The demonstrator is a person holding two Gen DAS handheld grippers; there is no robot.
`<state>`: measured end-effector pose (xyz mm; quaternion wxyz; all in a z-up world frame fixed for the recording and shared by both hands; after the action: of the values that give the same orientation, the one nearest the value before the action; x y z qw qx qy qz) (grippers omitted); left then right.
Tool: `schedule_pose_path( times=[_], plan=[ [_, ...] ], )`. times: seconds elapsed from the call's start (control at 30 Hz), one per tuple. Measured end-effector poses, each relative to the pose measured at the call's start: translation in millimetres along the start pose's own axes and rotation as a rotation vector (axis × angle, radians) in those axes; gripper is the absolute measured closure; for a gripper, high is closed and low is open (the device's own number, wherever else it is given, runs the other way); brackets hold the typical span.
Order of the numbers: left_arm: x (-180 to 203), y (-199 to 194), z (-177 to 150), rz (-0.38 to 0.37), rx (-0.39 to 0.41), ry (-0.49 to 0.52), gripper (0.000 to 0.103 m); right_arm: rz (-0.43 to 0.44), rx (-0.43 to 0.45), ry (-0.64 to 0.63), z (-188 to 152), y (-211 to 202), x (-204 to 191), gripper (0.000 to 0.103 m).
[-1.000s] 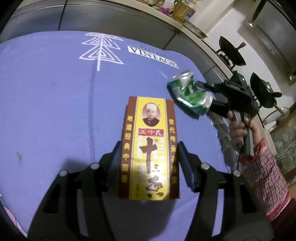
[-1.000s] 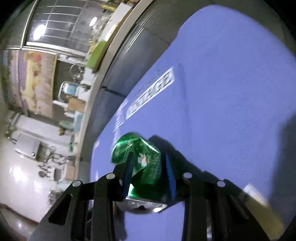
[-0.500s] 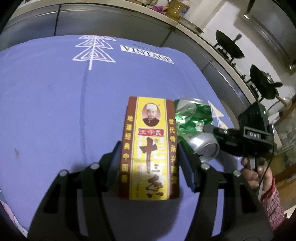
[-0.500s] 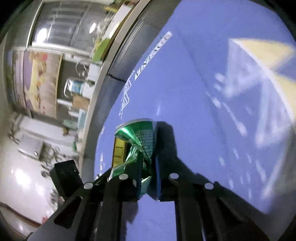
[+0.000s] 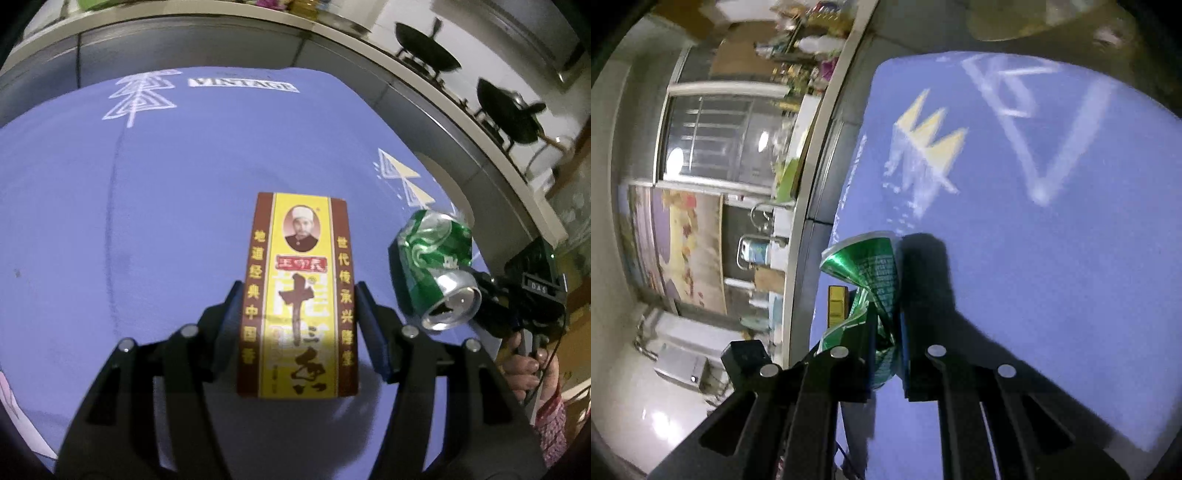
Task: Collect trash
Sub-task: 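Hold the box in the left gripper and the can in the right gripper above the table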
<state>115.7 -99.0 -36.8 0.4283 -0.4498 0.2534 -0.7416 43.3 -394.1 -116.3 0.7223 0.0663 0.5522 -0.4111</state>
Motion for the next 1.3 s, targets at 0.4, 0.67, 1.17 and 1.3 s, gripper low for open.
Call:
schedule_pose_path(
  times=[0.4,0.67,1.17,1.3],
  plan=[
    [26.2,7.6,-15.1,0.114,0.003,0.103,0.045,-0.015,0.057,-0.048,-17.7,-10.6,0.4,0.095],
    [25.0,8.4,-18.4,0.131,0.009,0.113,0.043,-0.054,0.042,-0.078,-17.8,-9.8,2.1,0.095],
    [26.6,10.5,-22.7,0.139,0.032,0.138,0.043,-0.086,-0.002,-0.130,-21.6,-0.3,-6.3,0.095],
    [26.0,10.5,-23.0,0.138,0.036,0.143,0.043,-0.088,-0.009,-0.136,-22.0,1.5,-7.8,0.095]
  ],
)
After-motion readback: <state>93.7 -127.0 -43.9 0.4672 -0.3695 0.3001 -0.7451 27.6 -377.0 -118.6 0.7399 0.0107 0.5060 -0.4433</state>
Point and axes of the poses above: each gripper's, at about its wrist camera, not at the fingertips, and y roughly the way its jaws point, x to its right, z to its top, the point moved 1 cm from there along y, roughly the way its jaws point, and after that the axes turned 12 degrees about -y, right-handed, at the moved point
